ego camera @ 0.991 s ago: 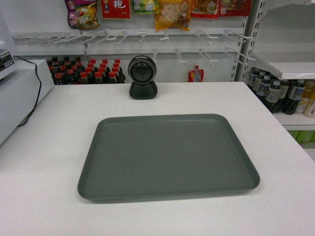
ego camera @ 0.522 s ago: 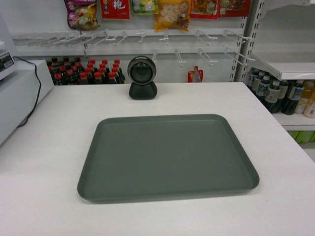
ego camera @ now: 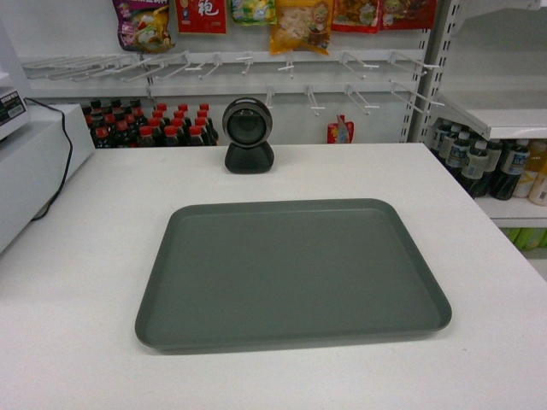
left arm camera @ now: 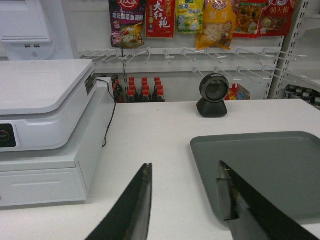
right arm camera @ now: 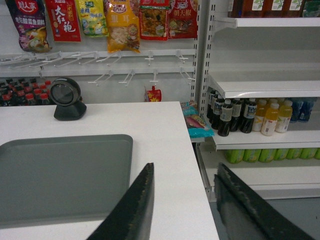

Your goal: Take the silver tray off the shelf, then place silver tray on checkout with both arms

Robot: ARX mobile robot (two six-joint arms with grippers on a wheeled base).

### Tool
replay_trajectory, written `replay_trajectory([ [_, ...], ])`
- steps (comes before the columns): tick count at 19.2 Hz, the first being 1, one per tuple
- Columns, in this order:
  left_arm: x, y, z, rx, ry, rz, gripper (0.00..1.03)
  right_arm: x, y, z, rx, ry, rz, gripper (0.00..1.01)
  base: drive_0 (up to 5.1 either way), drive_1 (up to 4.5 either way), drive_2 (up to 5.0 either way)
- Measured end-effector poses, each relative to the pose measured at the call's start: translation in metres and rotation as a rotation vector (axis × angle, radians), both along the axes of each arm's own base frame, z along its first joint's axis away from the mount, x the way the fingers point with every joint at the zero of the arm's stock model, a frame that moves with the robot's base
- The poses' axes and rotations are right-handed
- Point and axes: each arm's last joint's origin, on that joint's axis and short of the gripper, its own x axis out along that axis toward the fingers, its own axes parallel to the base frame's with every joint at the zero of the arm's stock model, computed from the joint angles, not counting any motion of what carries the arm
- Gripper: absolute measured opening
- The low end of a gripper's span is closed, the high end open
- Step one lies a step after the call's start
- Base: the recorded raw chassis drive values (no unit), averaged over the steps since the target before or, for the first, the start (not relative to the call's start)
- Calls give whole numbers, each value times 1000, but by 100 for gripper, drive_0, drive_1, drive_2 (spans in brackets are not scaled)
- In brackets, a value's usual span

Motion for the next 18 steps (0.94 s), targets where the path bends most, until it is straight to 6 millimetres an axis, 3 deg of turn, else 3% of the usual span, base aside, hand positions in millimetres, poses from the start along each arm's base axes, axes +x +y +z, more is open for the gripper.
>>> replay_trajectory([
  [5,0,0,0,0,0,0,99,0,0,0,0,0,0,99,0,0,0],
  [18,0,0,0,1,0,0,98,0,0,0,0,0,0,98,0,0,0],
])
